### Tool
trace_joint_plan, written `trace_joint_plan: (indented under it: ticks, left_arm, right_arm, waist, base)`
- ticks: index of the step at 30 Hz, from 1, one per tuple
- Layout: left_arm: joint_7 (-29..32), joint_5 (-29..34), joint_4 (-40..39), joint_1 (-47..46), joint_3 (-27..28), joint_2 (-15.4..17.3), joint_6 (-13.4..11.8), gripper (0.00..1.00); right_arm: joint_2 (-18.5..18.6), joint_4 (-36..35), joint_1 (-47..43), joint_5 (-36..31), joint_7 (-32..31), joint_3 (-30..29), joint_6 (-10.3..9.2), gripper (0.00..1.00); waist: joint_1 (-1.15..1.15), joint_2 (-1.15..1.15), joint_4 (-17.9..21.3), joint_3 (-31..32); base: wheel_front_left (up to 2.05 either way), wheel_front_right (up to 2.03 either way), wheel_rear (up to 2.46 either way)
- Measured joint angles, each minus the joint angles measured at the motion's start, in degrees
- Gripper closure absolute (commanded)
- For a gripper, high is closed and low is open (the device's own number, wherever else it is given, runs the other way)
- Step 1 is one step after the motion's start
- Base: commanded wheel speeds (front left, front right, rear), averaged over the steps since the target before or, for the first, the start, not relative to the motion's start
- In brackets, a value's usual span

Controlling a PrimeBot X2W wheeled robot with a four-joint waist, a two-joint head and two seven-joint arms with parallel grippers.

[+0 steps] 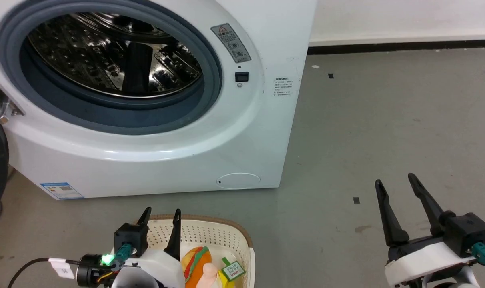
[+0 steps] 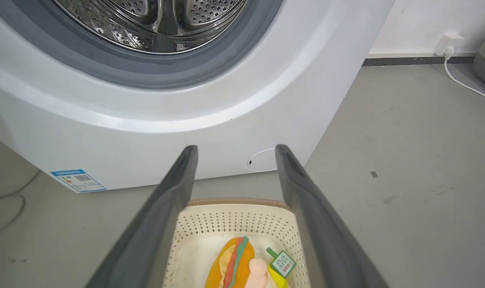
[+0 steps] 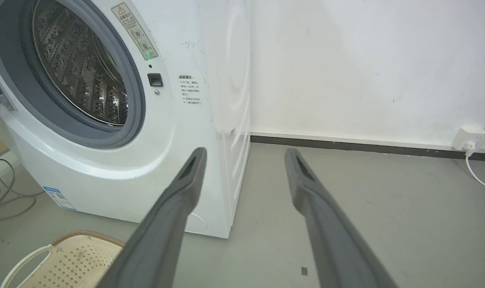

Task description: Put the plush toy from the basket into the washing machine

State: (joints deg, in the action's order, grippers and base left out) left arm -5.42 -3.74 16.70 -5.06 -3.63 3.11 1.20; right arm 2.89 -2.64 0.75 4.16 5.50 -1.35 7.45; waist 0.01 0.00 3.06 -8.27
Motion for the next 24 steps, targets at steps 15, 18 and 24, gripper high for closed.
trace_joint_plan:
  ticks: [15,18,24]
  left_arm:
    - [-1.2,-1.57,13.32,-4.9,-1.9,1.44,1.52,0.0]
    - [-1.53,-2.02,16.04,-5.96,-2.48,1.81,1.9,0.0]
    - [-1.69,-2.52,21.42,-8.28,-3.48,2.9,2.52,0.0]
  right_arm:
    - [0.0,-1.24,1.38,1.52,1.76,0.31,0.0,0.0]
    - [0.0,-1.49,1.68,1.96,2.2,0.36,0.0,0.0]
    - [0.0,-1.9,2.37,3.12,2.78,0.58,0.0,0.0]
  waist:
    - [0.0,0.0,2.48,-4.63]
    - [0.0,0.0,3.08,-5.63]
    - [0.0,0.0,4.2,-7.8]
  base:
    - [0.0,0.0,0.0]
    - [0.0,0.0,0.0]
    - [0.0,0.0,0.0]
